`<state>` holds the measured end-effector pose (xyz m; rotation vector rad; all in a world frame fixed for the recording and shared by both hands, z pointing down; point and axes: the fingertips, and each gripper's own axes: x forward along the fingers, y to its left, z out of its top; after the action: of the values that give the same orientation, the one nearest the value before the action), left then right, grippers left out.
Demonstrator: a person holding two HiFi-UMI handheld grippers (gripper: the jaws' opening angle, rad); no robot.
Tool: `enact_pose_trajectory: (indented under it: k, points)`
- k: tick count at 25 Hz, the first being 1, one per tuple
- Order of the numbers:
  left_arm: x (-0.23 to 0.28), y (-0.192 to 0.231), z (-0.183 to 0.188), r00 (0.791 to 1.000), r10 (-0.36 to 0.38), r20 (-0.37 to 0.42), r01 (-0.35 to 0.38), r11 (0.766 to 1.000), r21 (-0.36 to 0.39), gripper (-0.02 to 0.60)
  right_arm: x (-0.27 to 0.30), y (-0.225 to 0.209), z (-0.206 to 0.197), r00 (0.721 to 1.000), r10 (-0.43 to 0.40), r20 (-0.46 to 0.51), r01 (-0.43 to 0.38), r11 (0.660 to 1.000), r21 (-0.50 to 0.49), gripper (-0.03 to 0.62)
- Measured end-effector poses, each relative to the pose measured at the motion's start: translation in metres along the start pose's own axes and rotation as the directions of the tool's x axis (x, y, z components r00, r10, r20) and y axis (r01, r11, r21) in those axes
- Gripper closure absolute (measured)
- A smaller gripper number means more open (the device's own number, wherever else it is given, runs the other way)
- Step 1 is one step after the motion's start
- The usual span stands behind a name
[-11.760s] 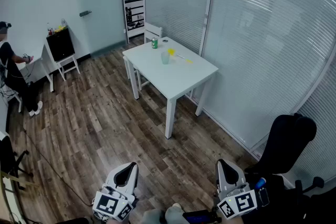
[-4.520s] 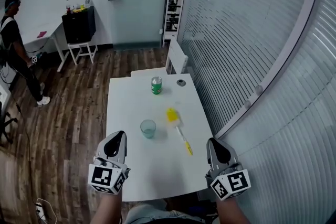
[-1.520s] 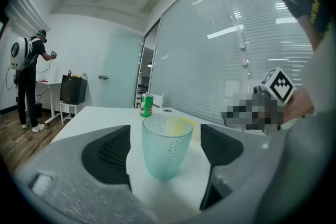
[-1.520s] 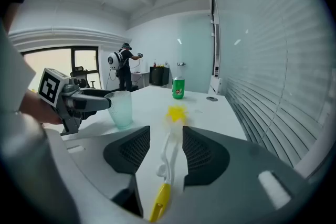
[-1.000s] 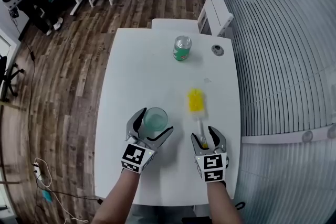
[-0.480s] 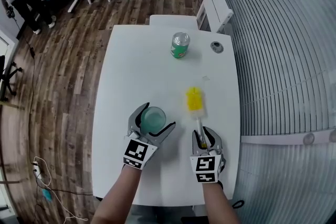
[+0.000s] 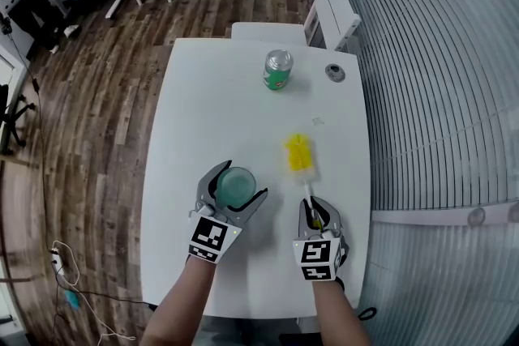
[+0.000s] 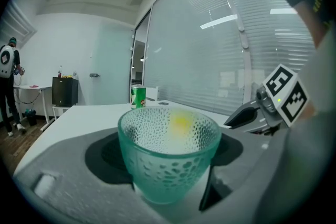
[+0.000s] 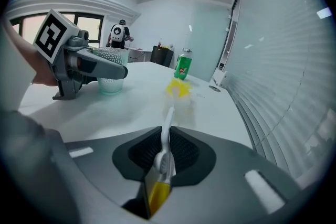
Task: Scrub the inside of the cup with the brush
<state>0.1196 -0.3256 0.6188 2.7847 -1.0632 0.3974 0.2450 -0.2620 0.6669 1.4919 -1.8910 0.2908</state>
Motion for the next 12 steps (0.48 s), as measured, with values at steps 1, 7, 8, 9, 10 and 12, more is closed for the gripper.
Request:
enact_pose_trajectory:
  k: [1,7,8,9,10,12]
  points:
    - [-0.001,0.0,0.0,1.0,-0.001,-0.005,0.001,1.0,0.005,0.17,-0.001,0.0,0.001,1.0,0.002,0.003,-0.002,1.0,0.004,0.54]
    - [-0.008,-0.002,0.003,1.0,-0.012,-0.022,0.013,0.999,0.039,0.17,-0.009,-0.001,0.004,0.998,0.042,0.04,-0.045,0.997,0.059,0.543]
    - [-0.009,-0.003,0.004,1.0,-0.014,-0.026,0.015,0.999,0.046,0.17,-0.012,-0.001,0.006,0.998,0.052,0.047,-0.055,0.996,0.063,0.545]
    - [-0.011,-0.004,0.004,0.999,-0.015,-0.03,0.017,0.998,0.053,0.17,-0.014,0.0,0.007,0.997,0.062,0.054,-0.065,0.996,0.066,0.545]
    - [-0.012,-0.004,0.005,0.999,-0.016,-0.033,0.018,0.998,0.058,0.172,-0.017,0.0,0.009,0.996,0.072,0.061,-0.076,0.995,0.069,0.545]
    - [-0.016,-0.004,0.006,0.999,-0.02,-0.036,0.022,0.998,0.057,0.172,-0.022,0.0,0.011,0.993,0.091,0.071,-0.096,0.992,0.076,0.545]
